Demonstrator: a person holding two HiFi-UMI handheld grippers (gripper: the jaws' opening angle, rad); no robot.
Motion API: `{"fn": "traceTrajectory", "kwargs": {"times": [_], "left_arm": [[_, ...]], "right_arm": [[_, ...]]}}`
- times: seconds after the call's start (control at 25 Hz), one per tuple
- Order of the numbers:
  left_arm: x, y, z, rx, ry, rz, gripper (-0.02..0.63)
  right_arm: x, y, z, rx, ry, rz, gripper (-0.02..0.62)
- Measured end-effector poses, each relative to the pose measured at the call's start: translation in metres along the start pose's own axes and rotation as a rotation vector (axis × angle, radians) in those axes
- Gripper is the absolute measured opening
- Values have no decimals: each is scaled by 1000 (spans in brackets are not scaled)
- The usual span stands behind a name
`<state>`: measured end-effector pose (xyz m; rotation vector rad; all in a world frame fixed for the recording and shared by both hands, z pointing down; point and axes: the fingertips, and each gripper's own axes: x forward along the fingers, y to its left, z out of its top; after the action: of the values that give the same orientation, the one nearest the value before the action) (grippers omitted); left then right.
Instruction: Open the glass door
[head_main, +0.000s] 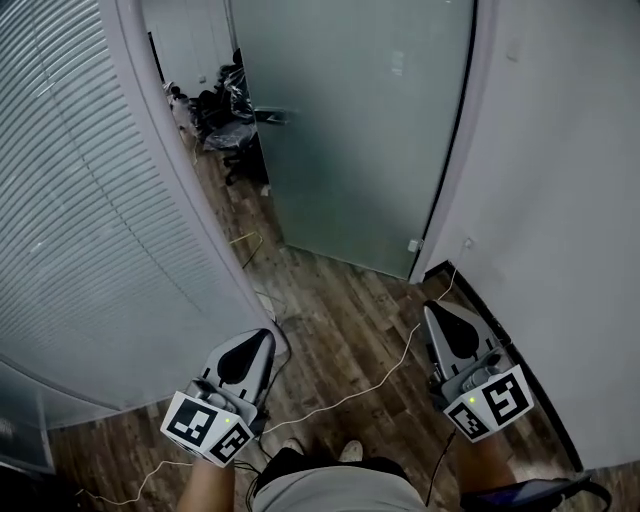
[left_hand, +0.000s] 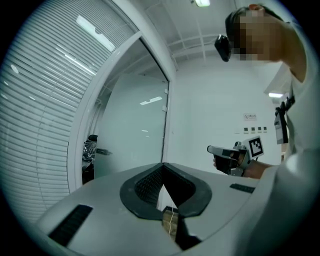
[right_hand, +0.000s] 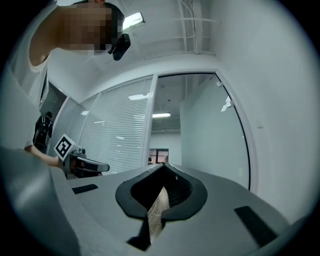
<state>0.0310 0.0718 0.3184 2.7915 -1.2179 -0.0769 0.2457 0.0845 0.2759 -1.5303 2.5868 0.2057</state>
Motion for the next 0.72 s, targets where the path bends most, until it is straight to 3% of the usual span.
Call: {"fn": "traceTrajectory", "kwargs": {"times": [0.4,0.72], "left_arm": [[-43,22,-9,26,-29,-41,-2],[-72,54,12,2,-54,-51,-2]], "right_arm": [[-3,56,-6,-10,3,-40,0],[16,106,20,-49,16,-35,0]]}}
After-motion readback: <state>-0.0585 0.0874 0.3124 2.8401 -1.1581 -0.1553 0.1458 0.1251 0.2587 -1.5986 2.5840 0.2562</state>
